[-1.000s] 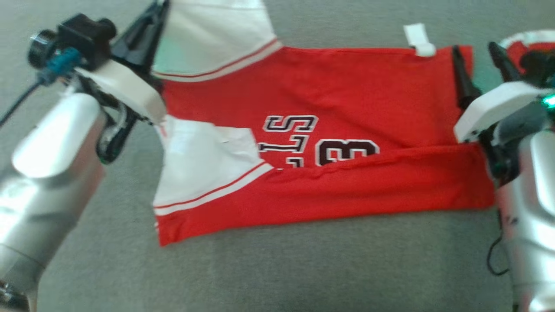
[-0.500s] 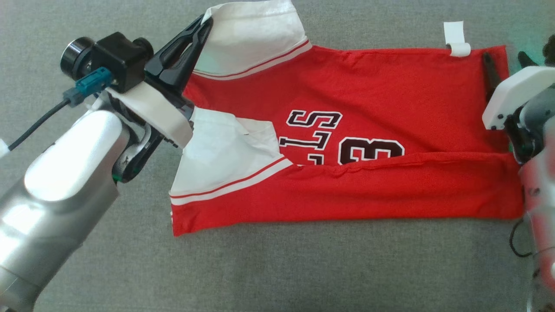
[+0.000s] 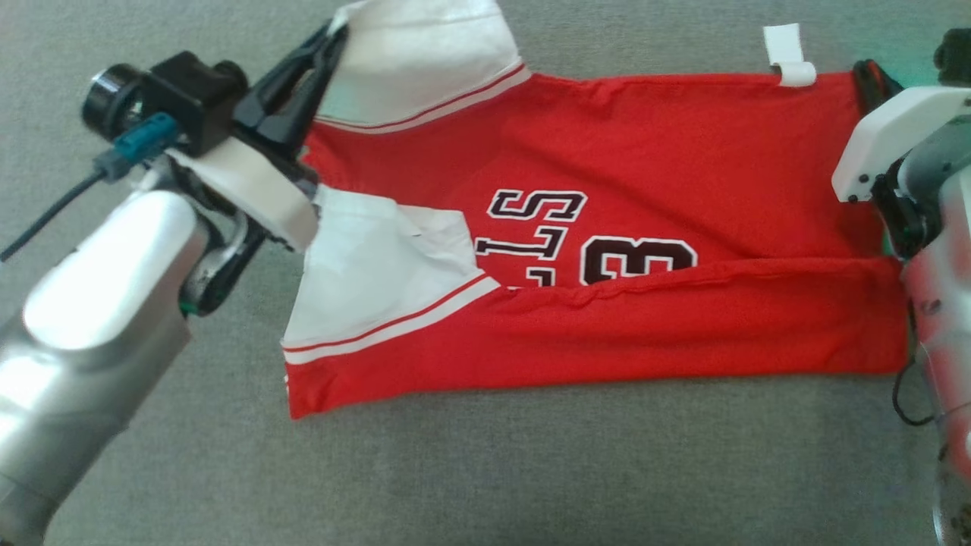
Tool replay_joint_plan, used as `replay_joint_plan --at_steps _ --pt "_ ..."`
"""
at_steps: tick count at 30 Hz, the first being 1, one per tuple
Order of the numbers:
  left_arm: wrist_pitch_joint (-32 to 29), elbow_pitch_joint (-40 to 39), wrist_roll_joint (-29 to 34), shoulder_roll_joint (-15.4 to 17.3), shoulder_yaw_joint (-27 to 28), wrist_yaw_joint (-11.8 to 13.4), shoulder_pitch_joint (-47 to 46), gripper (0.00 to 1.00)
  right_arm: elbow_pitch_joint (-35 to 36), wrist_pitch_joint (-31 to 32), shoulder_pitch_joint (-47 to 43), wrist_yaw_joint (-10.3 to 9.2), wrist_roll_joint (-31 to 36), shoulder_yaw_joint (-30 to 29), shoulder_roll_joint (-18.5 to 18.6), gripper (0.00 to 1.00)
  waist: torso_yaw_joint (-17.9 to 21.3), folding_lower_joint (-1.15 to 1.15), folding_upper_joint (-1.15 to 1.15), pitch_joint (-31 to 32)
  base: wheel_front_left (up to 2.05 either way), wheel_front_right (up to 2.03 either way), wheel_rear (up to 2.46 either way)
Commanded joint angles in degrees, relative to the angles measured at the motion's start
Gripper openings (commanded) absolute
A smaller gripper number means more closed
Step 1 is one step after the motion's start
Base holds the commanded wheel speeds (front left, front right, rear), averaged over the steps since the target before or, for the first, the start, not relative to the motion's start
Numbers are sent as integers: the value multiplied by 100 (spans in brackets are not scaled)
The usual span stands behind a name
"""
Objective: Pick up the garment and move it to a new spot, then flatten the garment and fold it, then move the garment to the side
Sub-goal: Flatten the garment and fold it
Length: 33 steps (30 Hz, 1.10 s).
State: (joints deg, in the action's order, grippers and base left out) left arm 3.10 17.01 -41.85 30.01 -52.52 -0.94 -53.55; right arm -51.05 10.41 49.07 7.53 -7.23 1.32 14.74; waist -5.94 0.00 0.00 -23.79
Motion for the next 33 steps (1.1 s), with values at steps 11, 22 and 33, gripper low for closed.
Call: replay_joint_plan --at_steps 11,22,33 --pt "321 946 107 350 604 61 -941 0 781 -414 762 -4 -1234 597 13 0 372 0 0 -65 0 0 0" --pt "1057 2452 381 -50 810 -190 -2090 0 693 -995 1455 -4 -1340 869 96 0 571 0 0 -278 0 0 0" --pt "1182 2891 502 -317 585 -549 -1750 0 227 -1040 1225 -4 -1762 1255 274 0 363 0 0 -85 0 0 0"
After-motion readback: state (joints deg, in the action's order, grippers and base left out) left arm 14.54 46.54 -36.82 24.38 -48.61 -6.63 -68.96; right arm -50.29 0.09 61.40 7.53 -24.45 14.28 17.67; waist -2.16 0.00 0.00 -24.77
